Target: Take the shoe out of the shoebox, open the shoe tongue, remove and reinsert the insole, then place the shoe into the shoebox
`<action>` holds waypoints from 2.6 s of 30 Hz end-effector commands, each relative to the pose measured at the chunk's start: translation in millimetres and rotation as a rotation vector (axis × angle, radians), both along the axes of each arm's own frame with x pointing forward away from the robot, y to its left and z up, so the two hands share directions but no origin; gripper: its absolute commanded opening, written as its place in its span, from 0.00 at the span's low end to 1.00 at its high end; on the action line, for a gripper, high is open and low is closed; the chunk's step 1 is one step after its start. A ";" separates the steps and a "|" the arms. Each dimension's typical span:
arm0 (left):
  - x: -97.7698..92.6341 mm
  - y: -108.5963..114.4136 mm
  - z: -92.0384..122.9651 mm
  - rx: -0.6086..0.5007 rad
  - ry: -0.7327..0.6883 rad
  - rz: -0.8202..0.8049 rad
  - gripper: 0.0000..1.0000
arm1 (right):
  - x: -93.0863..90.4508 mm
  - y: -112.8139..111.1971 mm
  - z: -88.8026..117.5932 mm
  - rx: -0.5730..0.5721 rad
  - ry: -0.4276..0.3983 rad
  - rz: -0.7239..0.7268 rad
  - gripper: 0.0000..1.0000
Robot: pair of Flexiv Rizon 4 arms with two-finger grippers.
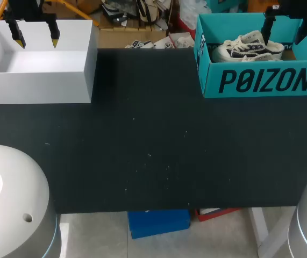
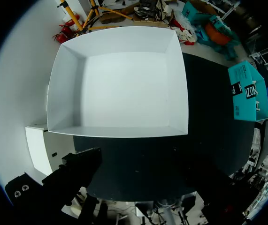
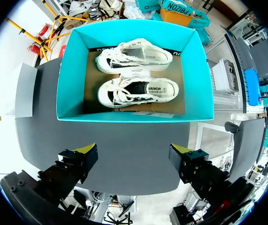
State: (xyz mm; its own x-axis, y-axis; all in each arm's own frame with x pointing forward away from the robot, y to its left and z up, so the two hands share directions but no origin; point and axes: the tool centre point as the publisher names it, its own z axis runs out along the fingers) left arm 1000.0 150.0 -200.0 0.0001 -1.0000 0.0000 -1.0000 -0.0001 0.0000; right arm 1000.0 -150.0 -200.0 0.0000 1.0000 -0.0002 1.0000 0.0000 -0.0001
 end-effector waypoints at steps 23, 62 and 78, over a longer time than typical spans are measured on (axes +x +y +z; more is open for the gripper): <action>0.0 0.0 0.0 0.000 0.000 0.000 1.00 | 0.0 0.0 0.0 0.000 0.000 0.000 1.00; 0.0 0.0 0.0 0.000 0.000 0.000 1.00 | -1.4 -7.2 8.5 -0.034 -0.070 0.475 1.00; 0.0 0.0 0.0 0.000 0.000 0.000 1.00 | -33.7 -4.4 13.2 -0.078 0.131 1.245 1.00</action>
State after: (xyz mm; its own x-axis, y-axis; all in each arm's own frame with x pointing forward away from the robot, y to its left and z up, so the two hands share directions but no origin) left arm 1000.0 150.0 -199.9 0.0001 -1.0000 0.0000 -1.0000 -0.0001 0.0000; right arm 967.2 -154.8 -186.3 -0.6906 0.7233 -0.0023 0.7233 0.6906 0.0037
